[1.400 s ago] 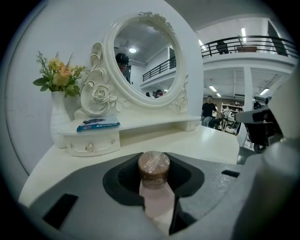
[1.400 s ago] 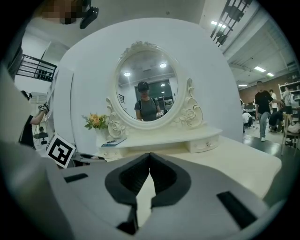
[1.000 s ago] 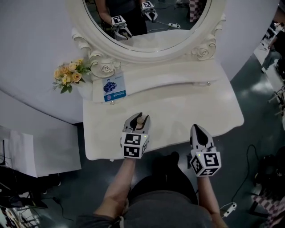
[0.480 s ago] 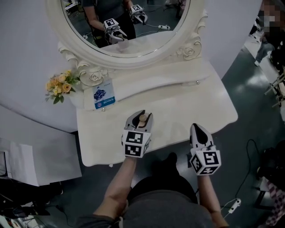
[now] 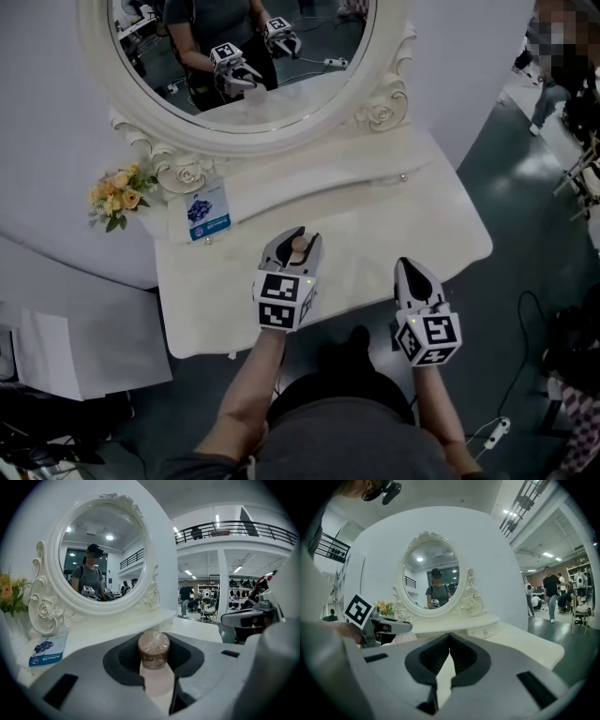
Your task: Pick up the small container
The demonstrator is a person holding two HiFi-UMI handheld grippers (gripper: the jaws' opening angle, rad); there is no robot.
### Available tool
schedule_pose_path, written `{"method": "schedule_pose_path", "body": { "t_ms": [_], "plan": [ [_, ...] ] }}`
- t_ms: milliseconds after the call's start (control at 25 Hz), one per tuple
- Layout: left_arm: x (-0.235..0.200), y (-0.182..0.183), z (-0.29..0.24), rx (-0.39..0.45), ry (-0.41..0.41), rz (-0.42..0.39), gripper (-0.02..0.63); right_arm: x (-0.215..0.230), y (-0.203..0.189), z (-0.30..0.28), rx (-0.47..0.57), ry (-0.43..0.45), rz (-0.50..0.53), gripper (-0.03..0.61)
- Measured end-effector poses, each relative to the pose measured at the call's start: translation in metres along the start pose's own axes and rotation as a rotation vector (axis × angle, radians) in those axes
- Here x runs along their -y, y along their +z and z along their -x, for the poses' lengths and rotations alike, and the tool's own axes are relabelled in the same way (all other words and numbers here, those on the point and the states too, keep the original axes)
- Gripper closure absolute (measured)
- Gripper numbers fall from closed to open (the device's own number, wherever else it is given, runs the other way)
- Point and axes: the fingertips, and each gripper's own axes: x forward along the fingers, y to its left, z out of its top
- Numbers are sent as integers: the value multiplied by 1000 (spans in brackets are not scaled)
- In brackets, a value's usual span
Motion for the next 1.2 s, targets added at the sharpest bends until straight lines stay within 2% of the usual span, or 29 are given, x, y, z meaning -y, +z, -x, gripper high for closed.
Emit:
{"method": "schedule_pose_path", "body": {
  "t_ms": [640,1200],
  "plan": [
    [5,50,4,57,13,-19,499,3,11,-10,15,57,12,574],
    [4,78,23,96,71,-20,499,4,16,-19,16,121,37,574]
  ]
}}
